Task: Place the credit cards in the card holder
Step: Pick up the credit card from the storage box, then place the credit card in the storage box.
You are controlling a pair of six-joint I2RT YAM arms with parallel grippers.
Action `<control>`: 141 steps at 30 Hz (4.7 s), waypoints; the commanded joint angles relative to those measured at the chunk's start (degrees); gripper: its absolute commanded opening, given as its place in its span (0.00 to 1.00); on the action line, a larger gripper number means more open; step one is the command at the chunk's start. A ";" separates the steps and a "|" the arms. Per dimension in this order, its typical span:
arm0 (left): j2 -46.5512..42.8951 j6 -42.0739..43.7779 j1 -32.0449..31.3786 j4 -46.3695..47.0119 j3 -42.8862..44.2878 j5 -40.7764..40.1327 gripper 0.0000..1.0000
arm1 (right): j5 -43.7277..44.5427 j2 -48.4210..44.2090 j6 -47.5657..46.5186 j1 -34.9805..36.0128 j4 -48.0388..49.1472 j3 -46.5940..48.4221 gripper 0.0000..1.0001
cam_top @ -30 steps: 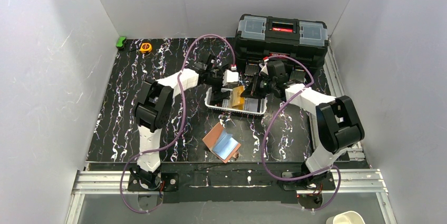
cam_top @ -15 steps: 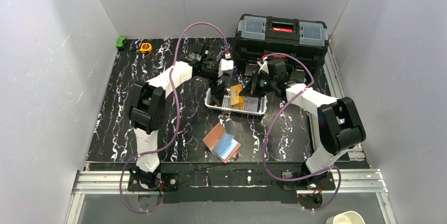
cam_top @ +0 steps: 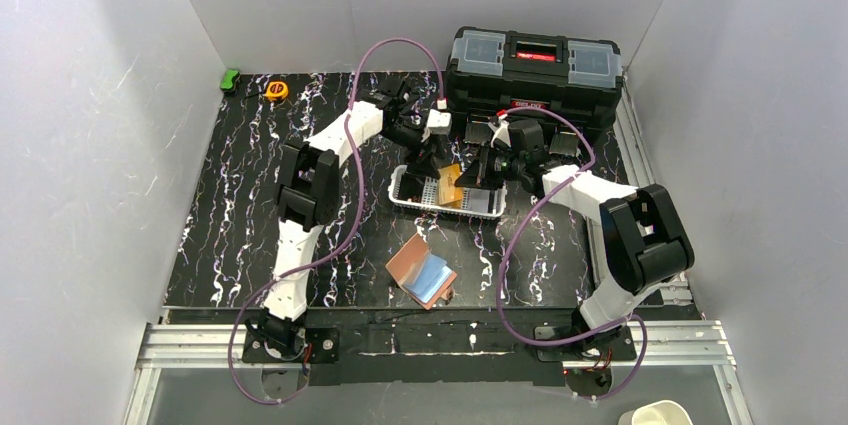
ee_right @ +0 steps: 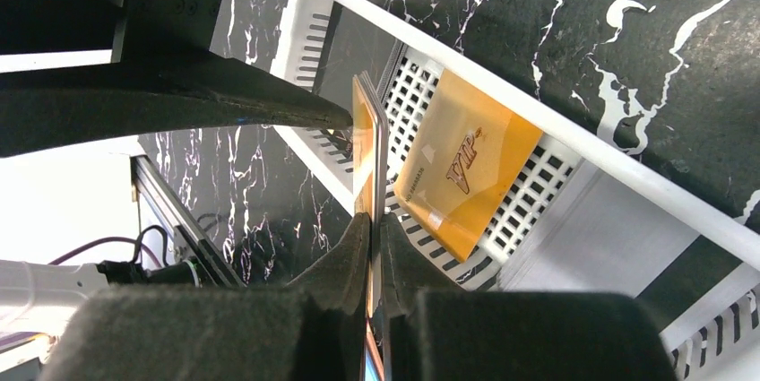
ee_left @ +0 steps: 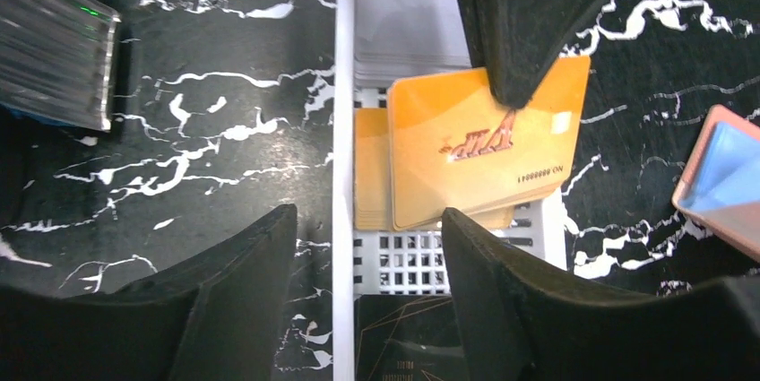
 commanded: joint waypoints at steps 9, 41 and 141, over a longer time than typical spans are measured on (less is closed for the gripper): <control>-0.87 6.01 -0.08 -8.95 2.65 3.59 0.30 | 0.61 -3.50 -3.06 0.11 6.67 -1.75 0.03; -4.56 7.72 1.06 -8.32 0.69 1.95 0.00 | 1.76 0.69 -5.36 0.11 5.56 -2.26 0.38; -24.73 -69.87 -0.33 40.86 -29.31 18.04 0.36 | -3.08 -19.60 -0.32 -0.99 9.12 1.14 0.01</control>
